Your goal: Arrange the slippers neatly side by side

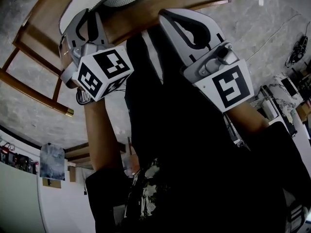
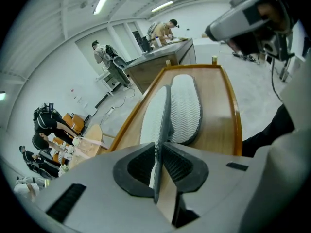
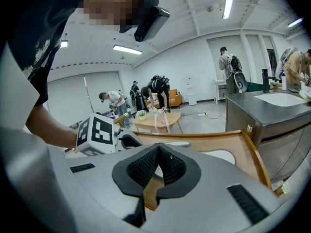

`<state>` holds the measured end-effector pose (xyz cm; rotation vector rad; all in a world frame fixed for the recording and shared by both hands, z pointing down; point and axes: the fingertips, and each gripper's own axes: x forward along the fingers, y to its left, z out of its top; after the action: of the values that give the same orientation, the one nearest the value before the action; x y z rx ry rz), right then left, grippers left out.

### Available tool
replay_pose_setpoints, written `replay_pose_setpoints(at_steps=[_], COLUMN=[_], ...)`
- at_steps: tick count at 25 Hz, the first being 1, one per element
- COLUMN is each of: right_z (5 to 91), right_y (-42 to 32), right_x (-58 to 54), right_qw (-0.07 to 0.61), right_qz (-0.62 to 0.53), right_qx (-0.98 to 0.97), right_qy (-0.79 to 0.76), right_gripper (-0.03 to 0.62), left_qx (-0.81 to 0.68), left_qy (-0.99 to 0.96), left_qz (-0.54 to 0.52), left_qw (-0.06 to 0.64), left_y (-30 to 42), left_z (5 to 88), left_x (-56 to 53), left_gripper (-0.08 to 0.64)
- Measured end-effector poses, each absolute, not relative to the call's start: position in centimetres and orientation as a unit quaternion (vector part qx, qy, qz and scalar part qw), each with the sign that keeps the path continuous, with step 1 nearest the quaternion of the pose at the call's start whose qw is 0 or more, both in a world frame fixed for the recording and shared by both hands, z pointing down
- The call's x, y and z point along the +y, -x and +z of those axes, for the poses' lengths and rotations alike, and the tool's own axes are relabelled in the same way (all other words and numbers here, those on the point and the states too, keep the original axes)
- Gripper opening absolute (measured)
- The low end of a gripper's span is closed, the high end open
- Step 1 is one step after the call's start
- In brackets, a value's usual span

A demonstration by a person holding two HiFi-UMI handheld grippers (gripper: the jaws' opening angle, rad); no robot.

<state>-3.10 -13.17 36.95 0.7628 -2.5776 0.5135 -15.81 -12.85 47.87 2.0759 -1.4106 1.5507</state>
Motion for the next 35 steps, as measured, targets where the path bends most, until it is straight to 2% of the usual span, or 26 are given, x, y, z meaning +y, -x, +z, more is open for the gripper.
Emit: replay_pose_setpoints(at_steps=[8,15,22,25,35], right_z=[35.6,35.2,35.2,35.7,36.4], right_y=[4.1,5.3,6.7,6.5,8.2], right_x=[-13.4,-12.5,-12.0,-12.0,-11.2], right_qw=[0.197,0.193,0.193,0.201,0.216], right_qz=[0.168,0.165,0.166,0.166,0.157], right_qx=[-0.932,-0.94,-0.942,-0.941,-0.945], right_qy=[-0.254,-0.227,-0.218,-0.215,-0.187], right_gripper=[-0.006,-0.006,-0.006,-0.006,-0.006], left_qx=[-0.544,-0.613,-0.61,-0.61,-0.63], left_qy=[-0.684,-0.667,-0.638,-0.629,-0.608], left_qz=[0.464,0.272,0.165,0.165,0.213], left_qw=[0.145,0.325,0.44,0.453,0.435], left_y=[17.5,19.0,20.5,20.6,23.1], left_z=[43.9,42.2,43.8,44.7,46.6], left_x=[-12.4,-10.6,-8.5,-8.0,-6.5], left_gripper=[0.029,0.029,0.029,0.029,0.029])
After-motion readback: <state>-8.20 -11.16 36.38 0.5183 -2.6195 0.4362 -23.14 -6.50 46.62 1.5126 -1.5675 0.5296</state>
